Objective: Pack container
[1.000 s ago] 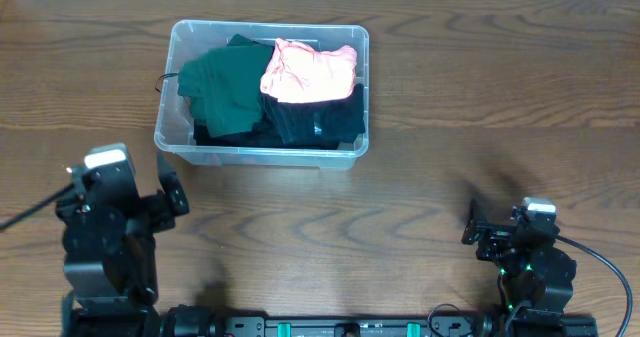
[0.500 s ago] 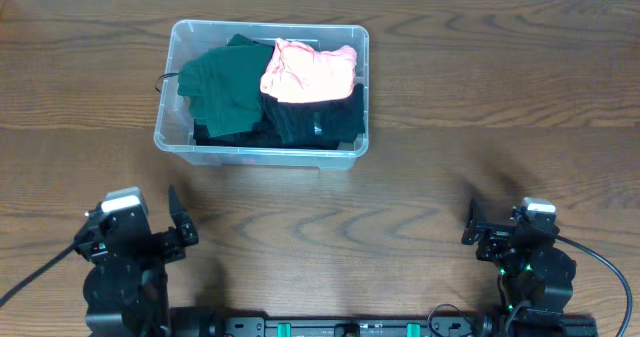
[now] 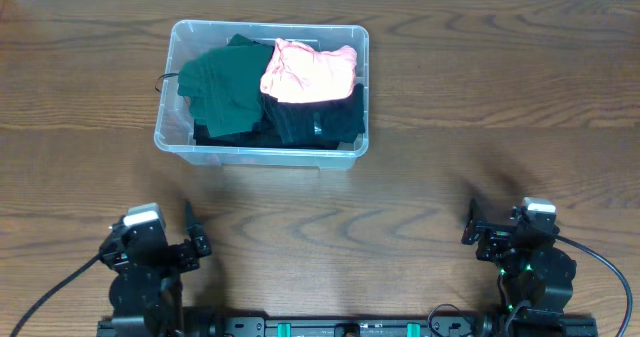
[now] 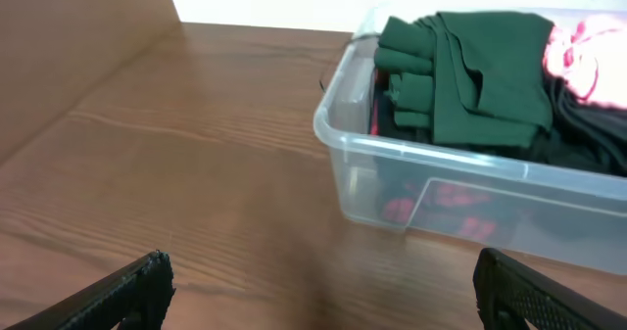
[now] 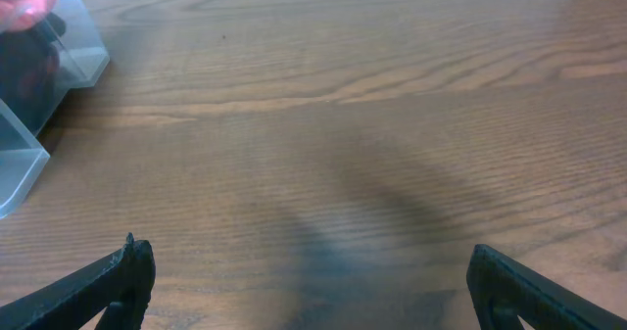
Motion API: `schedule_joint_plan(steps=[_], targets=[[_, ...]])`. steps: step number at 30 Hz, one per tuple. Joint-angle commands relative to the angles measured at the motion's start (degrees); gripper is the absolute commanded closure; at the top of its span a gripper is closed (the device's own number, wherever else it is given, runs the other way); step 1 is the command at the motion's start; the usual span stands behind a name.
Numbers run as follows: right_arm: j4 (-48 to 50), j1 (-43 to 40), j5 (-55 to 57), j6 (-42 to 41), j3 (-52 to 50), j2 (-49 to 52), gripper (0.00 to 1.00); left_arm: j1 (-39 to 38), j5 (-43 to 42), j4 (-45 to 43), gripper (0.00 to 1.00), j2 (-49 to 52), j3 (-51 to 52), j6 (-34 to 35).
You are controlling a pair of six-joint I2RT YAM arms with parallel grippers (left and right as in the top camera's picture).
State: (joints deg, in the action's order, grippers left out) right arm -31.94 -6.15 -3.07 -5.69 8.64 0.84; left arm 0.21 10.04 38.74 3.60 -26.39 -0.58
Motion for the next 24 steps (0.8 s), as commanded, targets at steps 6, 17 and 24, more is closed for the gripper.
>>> schedule_joint_plan(steps=[6,17,24], targets=[[0.02,-0.22,-0.37,-0.70,-0.15,-0.42,0.01,-0.28,-5.14,-0.31,0.02,-3.48,4.33,2.23],[0.02,-0.22,-0.37,-0.70,-0.15,-0.42,0.01,-0.28,-6.69,-2.08,0.02,-3.48,10.21,4.39],[0.02,-0.22,-0.37,-0.70,-0.15,-0.42,0.01,-0.28,-6.67,-3.98,0.02,-3.48,13.73,5.22]])
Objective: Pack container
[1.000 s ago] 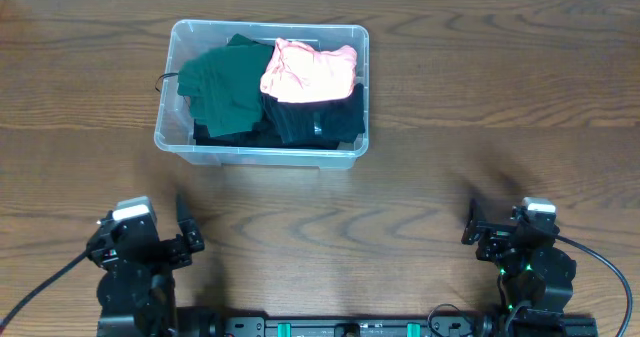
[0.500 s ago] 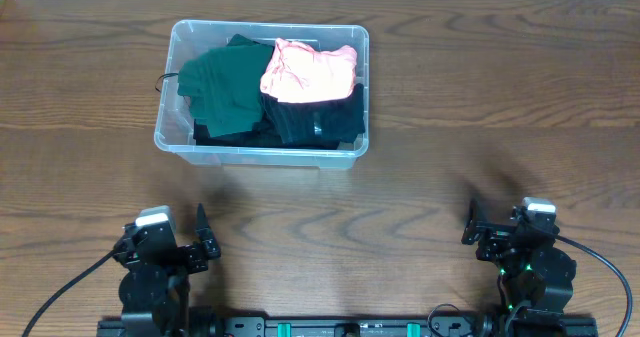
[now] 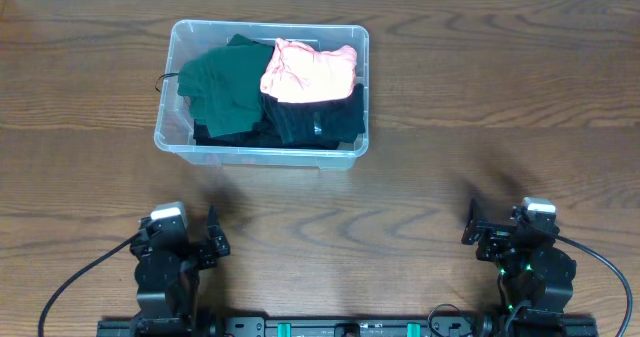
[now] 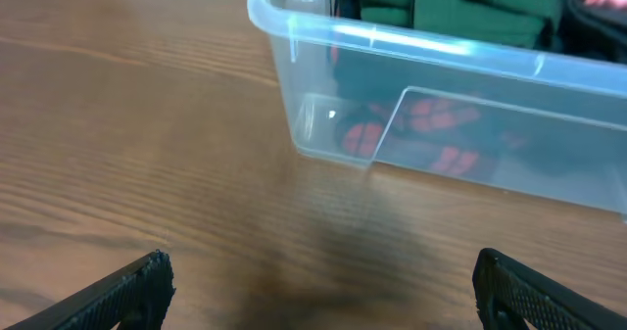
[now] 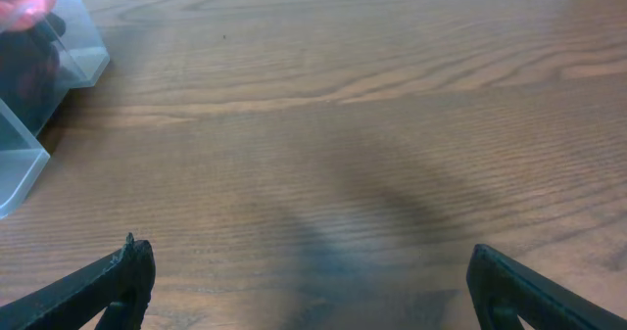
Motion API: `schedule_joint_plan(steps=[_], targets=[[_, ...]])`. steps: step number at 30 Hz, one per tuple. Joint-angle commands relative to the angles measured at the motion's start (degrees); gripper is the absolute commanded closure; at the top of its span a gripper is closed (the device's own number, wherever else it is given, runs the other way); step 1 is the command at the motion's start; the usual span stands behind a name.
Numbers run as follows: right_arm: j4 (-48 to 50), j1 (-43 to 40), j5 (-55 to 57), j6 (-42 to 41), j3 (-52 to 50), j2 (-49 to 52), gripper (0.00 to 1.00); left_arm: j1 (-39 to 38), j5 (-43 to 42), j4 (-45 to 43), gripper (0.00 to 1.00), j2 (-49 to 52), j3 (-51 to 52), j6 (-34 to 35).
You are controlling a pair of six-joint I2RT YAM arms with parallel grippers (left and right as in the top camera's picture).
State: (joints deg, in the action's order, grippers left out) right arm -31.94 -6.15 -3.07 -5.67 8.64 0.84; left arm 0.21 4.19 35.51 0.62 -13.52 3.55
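A clear plastic container stands at the back centre-left of the table, filled with folded clothes: a dark green garment, a pink one and black ones. My left gripper rests open near the front edge, in front of the container's left corner, nothing between its fingers. Over at the front right my right gripper stands open above bare wood, far from the container.
The brown wooden table stretches to the right of the container and in front of it. The arms' base rail runs along the front edge.
My left arm has shifted to the right along the front edge, and its wrist view now faces the container's near left corner from closer and lower. The right arm has not moved.
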Motion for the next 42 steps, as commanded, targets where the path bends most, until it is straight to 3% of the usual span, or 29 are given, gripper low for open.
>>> schedule_joint_plan(steps=[1,8,42], targets=[[0.02,-0.22,-0.37,-0.72,-0.15,-0.42,0.01,-0.28,-0.81,-0.72,0.02,-0.50,1.22,1.09],[0.02,-0.22,-0.37,-0.72,-0.15,-0.42,0.01,-0.31,-0.81,-2.86,0.02,-0.50,4.98,1.29],[0.02,-0.22,-0.37,-0.72,-0.15,-0.42,0.01,-0.28,-0.76,-3.08,0.02,-0.44,4.94,1.27]])
